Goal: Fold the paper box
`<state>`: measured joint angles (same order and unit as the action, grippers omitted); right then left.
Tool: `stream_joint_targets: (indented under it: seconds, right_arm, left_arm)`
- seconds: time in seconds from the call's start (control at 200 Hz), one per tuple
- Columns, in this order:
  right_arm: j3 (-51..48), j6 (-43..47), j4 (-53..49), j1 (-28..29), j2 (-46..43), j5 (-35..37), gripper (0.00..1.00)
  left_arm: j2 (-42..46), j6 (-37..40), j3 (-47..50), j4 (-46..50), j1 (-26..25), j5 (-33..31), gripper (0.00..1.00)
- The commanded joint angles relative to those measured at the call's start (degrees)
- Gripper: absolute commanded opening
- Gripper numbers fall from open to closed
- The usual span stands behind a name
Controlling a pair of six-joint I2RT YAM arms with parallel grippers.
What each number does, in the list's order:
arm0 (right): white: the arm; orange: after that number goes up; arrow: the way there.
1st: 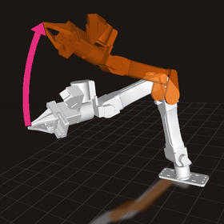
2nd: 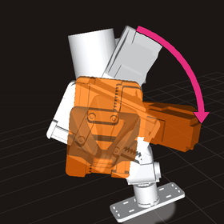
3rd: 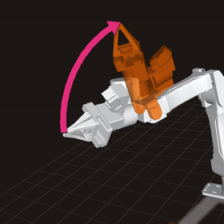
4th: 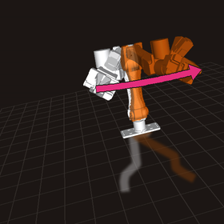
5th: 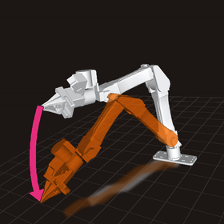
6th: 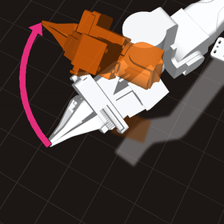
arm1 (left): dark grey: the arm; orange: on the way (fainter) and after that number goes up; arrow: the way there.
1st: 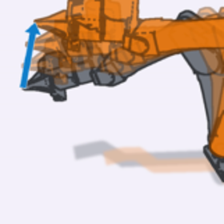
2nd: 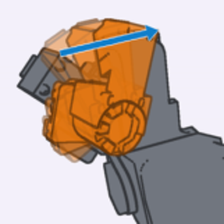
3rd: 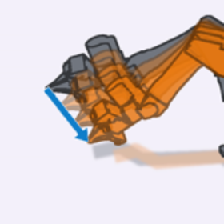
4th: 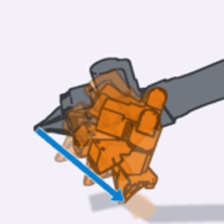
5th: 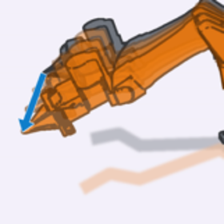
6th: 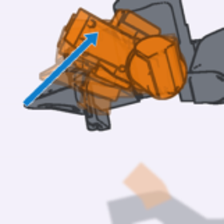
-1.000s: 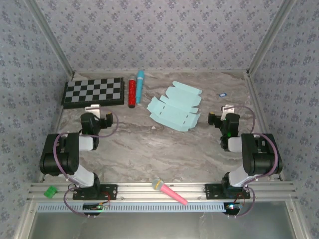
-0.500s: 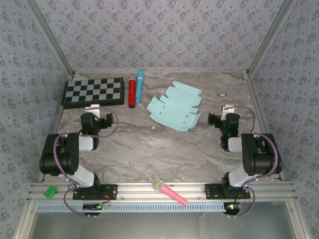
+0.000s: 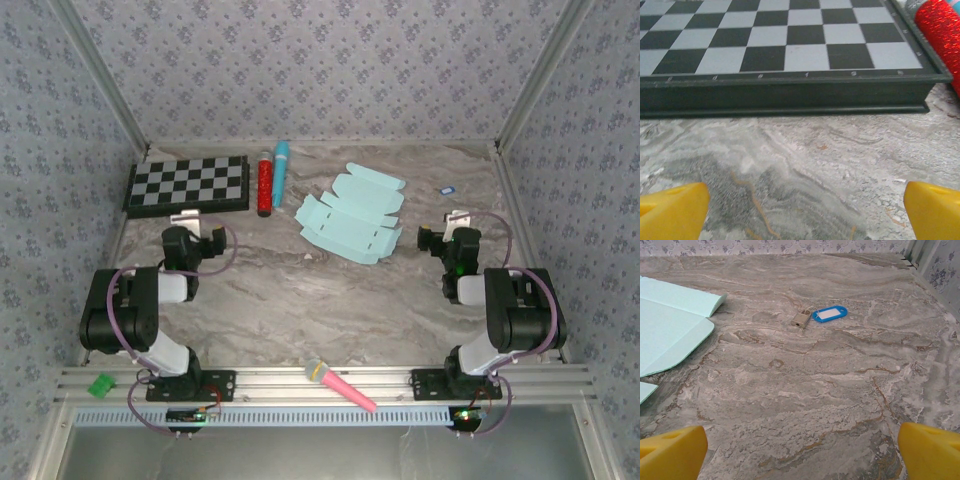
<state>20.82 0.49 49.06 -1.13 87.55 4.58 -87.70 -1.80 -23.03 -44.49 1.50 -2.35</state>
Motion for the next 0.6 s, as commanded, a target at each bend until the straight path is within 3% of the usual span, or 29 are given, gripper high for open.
stream_joint_targets:
  seconds: [0.0,0.125,0.34,0.47,0.595]
  right_arm:
    - [0.8,-0.6,-1.4,-0.2,-2.0,2.1,1.0]
    - [3.4,-0.9,-10.0,-0.3,-7.1,3.0,1.0]
    - [13.2,-7.6,-34.6,-0.1,-13.4,1.4,1.0]
    - [21.0,-13.0,-47.9,0.6,-12.6,-8.1,1.0]
    - [26.0,-12.5,-52.9,5.3,-9.3,-12.3,1.0]
  left_arm:
    - [4.9,-2.3,-3.3,6.5,0.1,-4.4,0.99]
    - [11.1,-5.1,-7.0,18.5,0.1,-6.3,1.0]
    - [17.6,-14.5,-12.2,36.3,-2.3,-4.9,0.99]
    - [17.3,-18.9,-15.6,43.2,-8.0,-2.3,0.87]
    - [14.4,-23.1,-17.4,41.6,-14.7,1.1,0.61]
